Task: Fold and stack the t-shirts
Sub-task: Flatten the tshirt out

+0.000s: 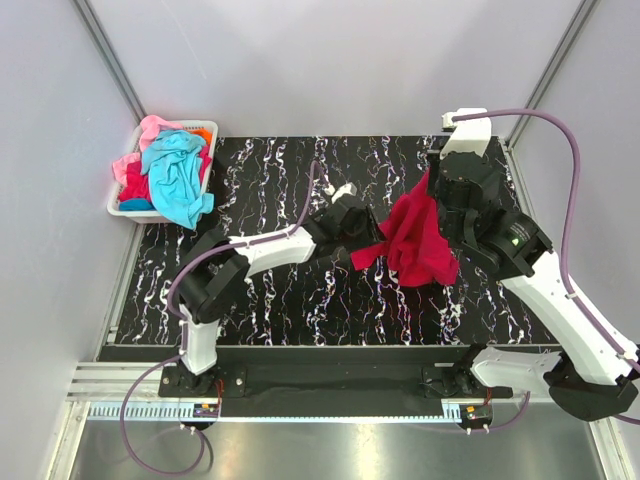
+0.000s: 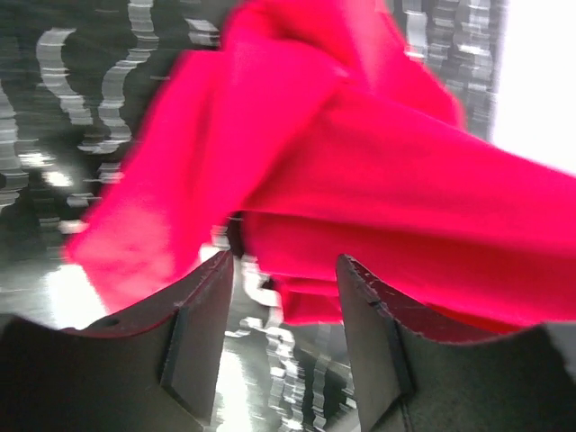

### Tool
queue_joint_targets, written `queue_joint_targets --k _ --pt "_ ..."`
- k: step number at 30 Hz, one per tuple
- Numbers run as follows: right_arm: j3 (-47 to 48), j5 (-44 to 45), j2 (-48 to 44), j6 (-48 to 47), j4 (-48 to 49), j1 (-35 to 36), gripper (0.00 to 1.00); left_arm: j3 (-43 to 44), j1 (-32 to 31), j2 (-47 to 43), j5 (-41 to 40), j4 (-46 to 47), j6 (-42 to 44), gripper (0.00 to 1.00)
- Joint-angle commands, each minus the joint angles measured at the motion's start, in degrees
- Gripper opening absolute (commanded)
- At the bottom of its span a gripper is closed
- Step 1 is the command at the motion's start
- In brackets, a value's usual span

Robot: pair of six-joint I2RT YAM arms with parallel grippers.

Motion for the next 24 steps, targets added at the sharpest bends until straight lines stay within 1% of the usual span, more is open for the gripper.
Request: queue_joint_targets --k 1,2,4,12,17,24 --pt "0.15 0.41 -1.27 1.34 0.64 0.11 0.0 2.58 -0.16 1.34 -7.72 -4.89 3.41 0.53" --pt "0.15 0.49 -1.44 1.43 0.73 0.11 0.0 2.85 -0.24 1.78 -9.21 -5.6 3.59 0.53" --pt "-0.02 0.32 -1.62 1.87 0.46 0.11 0.0 3.29 -0.24 2.39 -9.48 -5.69 4.12 0.53" --pt "-0.9 0.41 -1.88 2.48 -0.41 0.11 0.0 6.89 -0.16 7.22 -7.99 -5.69 4.65 0.52" --pt "-1.34 0.85 -1.88 2.4 -0.68 0.11 0.0 8.83 -0.16 8.64 -6.33 -5.08 4.21 0.5" --pt "-2.13 1.11 -1.7 2.57 -0.85 0.11 0.0 11.2 -0.16 10.66 -4.3 -4.73 3.59 0.42"
